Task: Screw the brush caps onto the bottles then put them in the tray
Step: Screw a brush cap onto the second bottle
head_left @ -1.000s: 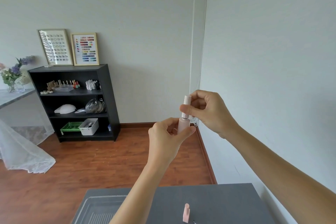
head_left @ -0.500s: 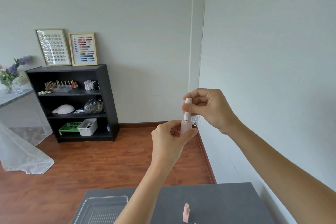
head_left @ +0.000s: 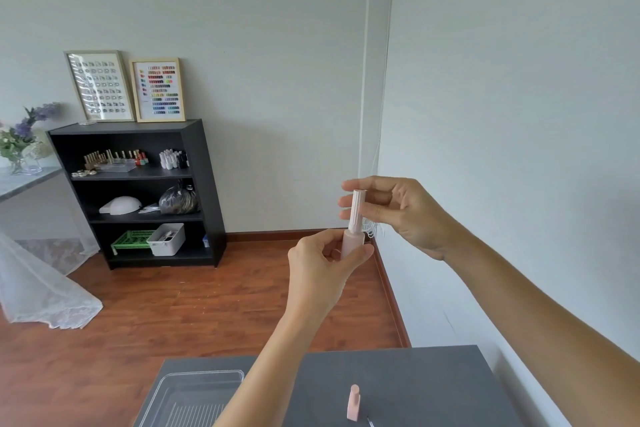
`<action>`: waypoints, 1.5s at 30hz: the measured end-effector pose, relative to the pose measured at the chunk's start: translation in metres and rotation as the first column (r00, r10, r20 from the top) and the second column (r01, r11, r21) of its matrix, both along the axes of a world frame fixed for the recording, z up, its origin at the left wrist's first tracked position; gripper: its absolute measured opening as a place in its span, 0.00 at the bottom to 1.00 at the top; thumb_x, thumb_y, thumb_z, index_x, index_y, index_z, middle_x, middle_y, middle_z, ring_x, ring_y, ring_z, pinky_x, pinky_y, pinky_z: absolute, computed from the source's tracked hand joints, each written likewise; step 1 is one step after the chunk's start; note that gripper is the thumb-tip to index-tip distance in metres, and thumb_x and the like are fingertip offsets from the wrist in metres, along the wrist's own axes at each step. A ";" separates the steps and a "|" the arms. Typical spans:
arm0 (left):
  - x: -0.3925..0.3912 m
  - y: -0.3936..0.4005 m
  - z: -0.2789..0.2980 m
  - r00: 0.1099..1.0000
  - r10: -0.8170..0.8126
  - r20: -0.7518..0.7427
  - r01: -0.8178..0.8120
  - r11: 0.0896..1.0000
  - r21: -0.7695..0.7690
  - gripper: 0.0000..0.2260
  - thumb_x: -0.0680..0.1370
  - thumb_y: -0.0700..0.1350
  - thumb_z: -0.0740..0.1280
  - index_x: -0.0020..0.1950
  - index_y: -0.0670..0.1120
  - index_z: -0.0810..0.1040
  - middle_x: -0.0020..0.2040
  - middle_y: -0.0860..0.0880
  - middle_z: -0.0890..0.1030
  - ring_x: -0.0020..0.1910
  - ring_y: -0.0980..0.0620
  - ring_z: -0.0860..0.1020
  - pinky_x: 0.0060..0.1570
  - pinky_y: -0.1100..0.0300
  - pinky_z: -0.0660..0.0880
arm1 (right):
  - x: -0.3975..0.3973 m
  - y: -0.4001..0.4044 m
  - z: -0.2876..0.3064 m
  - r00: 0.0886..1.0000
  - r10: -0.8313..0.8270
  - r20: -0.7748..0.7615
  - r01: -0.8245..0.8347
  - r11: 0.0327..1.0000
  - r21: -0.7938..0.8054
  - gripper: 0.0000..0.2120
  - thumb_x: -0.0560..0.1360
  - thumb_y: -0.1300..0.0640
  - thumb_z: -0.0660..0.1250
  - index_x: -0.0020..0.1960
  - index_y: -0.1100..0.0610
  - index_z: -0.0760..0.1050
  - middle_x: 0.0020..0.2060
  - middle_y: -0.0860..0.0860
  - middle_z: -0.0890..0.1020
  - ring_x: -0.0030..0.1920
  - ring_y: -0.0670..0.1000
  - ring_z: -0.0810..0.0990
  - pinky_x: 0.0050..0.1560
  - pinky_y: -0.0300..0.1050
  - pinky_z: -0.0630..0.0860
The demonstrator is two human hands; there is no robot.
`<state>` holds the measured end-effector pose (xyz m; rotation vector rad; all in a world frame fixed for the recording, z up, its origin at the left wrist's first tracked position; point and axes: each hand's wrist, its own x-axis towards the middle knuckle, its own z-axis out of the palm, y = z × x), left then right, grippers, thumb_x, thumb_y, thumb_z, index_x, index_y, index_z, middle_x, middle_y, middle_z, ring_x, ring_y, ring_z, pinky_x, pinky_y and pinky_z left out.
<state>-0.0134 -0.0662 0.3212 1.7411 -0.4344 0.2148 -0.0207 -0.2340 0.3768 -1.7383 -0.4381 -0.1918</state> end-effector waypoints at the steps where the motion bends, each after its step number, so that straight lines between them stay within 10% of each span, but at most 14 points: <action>1: -0.001 -0.001 0.000 1.000 -0.004 0.002 0.004 1.000 -0.001 0.06 0.68 0.53 0.78 0.40 0.54 0.84 0.35 0.43 0.82 0.30 0.57 0.71 0.31 0.68 0.69 | 0.000 0.002 0.001 0.999 -0.044 0.011 0.043 0.999 0.032 0.13 0.75 0.65 0.70 0.59 0.57 0.80 0.49 0.56 0.87 0.50 0.54 0.87 0.52 0.42 0.80; 7: -0.004 -0.006 0.000 1.000 -0.028 0.010 0.028 1.000 0.011 0.07 0.69 0.53 0.78 0.41 0.52 0.85 0.35 0.42 0.82 0.30 0.56 0.70 0.30 0.67 0.68 | 0.002 0.012 -0.001 0.952 -0.288 0.103 0.291 0.957 -0.011 0.19 0.58 0.49 0.80 0.40 0.55 0.74 0.30 0.44 0.77 0.31 0.45 0.74 0.35 0.36 0.76; 13: -0.003 0.000 -0.002 0.999 -0.034 0.006 0.034 0.999 0.009 0.05 0.69 0.54 0.78 0.41 0.56 0.85 0.35 0.44 0.81 0.29 0.58 0.69 0.30 0.67 0.68 | -0.002 0.001 -0.004 0.998 -0.047 -0.049 0.045 0.998 -0.036 0.19 0.76 0.50 0.67 0.66 0.52 0.75 0.60 0.48 0.82 0.64 0.45 0.79 0.63 0.37 0.75; 22: -0.006 -0.004 -0.004 0.999 -0.028 0.043 0.026 0.999 0.033 0.07 0.70 0.54 0.76 0.41 0.51 0.84 0.33 0.44 0.81 0.27 0.59 0.69 0.29 0.67 0.68 | -0.004 0.010 -0.005 0.968 -0.237 0.082 0.232 0.971 0.064 0.17 0.60 0.51 0.80 0.42 0.57 0.77 0.34 0.49 0.81 0.36 0.50 0.80 0.42 0.41 0.79; 28: -0.003 0.001 -0.006 0.997 -0.076 -0.020 0.077 0.995 0.060 0.06 0.70 0.56 0.76 0.43 0.56 0.85 0.37 0.52 0.85 0.36 0.52 0.79 0.35 0.67 0.74 | -0.008 0.001 -0.007 0.999 -0.049 -0.011 0.049 0.999 -0.004 0.17 0.76 0.54 0.68 0.64 0.54 0.76 0.57 0.49 0.84 0.60 0.47 0.82 0.58 0.39 0.78; 31: -0.003 0.002 -0.006 0.995 -0.093 -0.030 0.094 0.993 0.065 0.05 0.70 0.56 0.76 0.42 0.58 0.84 0.38 0.51 0.85 0.38 0.49 0.79 0.38 0.61 0.75 | -0.009 0.001 -0.006 0.999 -0.033 -0.009 0.033 0.998 0.057 0.11 0.76 0.63 0.70 0.58 0.58 0.80 0.50 0.55 0.87 0.52 0.54 0.86 0.52 0.41 0.81; 36: -0.006 -0.003 -0.008 0.998 -0.063 -0.021 0.064 0.997 0.046 0.08 0.70 0.54 0.77 0.46 0.55 0.85 0.38 0.56 0.85 0.35 0.58 0.80 0.35 0.71 0.75 | -0.006 0.013 -0.010 0.943 -0.317 0.100 0.313 0.948 0.053 0.21 0.58 0.48 0.80 0.42 0.59 0.76 0.32 0.52 0.79 0.34 0.52 0.78 0.38 0.44 0.78; 42: 0.001 0.002 -0.007 0.985 -0.164 -0.058 0.166 0.986 0.030 0.06 0.72 0.56 0.74 0.46 0.57 0.84 0.39 0.53 0.86 0.40 0.50 0.83 0.39 0.65 0.76 | -0.011 0.004 -0.009 1.000 -0.012 -0.023 0.014 0.997 0.079 0.18 0.75 0.52 0.67 0.63 0.57 0.76 0.55 0.54 0.85 0.59 0.51 0.83 0.54 0.40 0.79; 45: 0.003 0.002 -0.008 0.974 -0.216 -0.070 0.218 0.976 0.013 0.03 0.75 0.54 0.73 0.46 0.57 0.84 0.41 0.52 0.86 0.41 0.48 0.83 0.45 0.56 0.79 | -0.014 0.004 -0.006 1.000 -0.015 -0.007 0.016 0.989 0.147 0.12 0.75 0.58 0.67 0.57 0.59 0.78 0.49 0.57 0.86 0.52 0.57 0.86 0.51 0.42 0.80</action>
